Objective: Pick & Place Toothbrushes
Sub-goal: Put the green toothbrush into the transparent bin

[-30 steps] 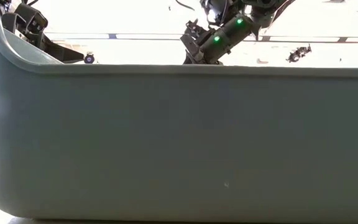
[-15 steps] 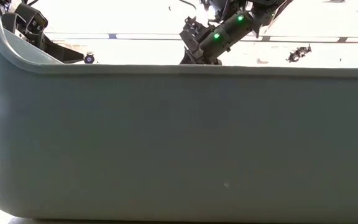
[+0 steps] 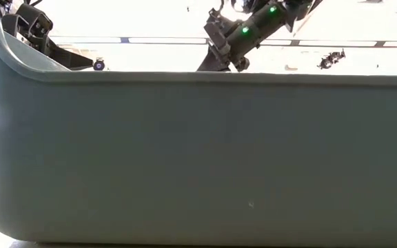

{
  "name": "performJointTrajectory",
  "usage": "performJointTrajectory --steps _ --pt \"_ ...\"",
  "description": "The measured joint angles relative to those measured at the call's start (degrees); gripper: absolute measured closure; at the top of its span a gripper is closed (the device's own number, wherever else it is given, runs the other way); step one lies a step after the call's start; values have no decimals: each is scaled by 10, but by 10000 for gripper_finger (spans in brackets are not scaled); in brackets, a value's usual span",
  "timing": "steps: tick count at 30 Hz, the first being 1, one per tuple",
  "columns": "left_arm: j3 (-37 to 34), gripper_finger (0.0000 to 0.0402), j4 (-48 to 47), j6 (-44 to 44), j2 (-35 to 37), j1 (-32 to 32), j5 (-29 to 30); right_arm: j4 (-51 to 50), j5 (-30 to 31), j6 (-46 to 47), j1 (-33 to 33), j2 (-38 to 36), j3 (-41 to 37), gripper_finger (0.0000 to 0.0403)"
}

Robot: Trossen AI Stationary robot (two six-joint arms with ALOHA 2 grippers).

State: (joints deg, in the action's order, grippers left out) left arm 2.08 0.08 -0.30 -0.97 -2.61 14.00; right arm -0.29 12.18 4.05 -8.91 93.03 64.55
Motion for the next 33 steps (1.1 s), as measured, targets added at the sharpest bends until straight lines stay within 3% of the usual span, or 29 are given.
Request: performJointTrajectory --steps 12,21,33 --pt "0 401 -1 0 0 0 0 -58 60 10 39 -30 -2 399" --pt "0 401 -2 0 0 0 0 -83 64 83 56 -55 -75 399" --pt "0 401 -4 0 0 0 -2 -308 88 132 57 -188 -93 398"
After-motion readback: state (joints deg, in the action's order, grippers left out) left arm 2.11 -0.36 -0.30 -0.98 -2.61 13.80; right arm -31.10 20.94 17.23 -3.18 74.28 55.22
